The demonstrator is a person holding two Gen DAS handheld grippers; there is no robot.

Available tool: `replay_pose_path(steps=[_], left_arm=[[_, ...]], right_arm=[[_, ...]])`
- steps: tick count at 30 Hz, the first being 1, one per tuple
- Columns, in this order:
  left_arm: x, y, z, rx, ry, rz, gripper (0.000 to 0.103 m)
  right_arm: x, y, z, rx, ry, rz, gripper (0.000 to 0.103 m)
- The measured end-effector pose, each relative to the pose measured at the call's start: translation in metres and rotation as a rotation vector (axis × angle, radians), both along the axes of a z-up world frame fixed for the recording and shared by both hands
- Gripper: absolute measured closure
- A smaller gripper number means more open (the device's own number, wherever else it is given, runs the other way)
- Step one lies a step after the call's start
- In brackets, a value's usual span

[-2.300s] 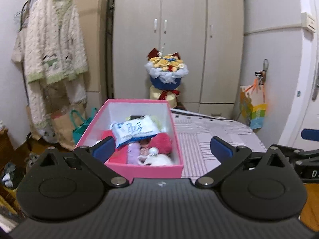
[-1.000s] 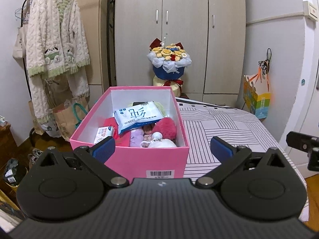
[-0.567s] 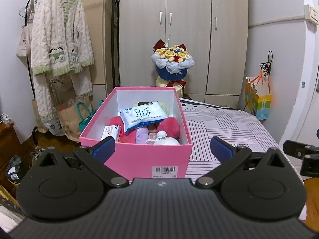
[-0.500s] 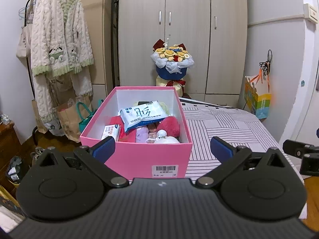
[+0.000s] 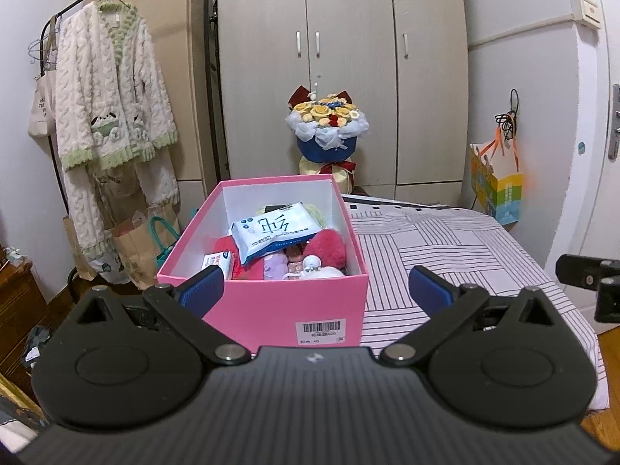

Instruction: Organize soft objects

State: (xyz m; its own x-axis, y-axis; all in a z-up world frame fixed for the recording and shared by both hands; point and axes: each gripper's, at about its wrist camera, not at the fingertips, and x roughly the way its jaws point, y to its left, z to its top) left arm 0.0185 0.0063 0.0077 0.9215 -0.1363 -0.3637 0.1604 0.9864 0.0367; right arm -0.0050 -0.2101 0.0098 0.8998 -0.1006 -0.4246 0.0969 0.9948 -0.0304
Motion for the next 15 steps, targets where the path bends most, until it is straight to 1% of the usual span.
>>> replay_pose_path(steps=[15], left_arm=[[-0.0036,-0.0001,-0.0001,0.003,-0.015,0.004,0.000]], right_arm=[[0.0039,-0.0026,-0.0046,0.003,0.013,-0.013,0.000]])
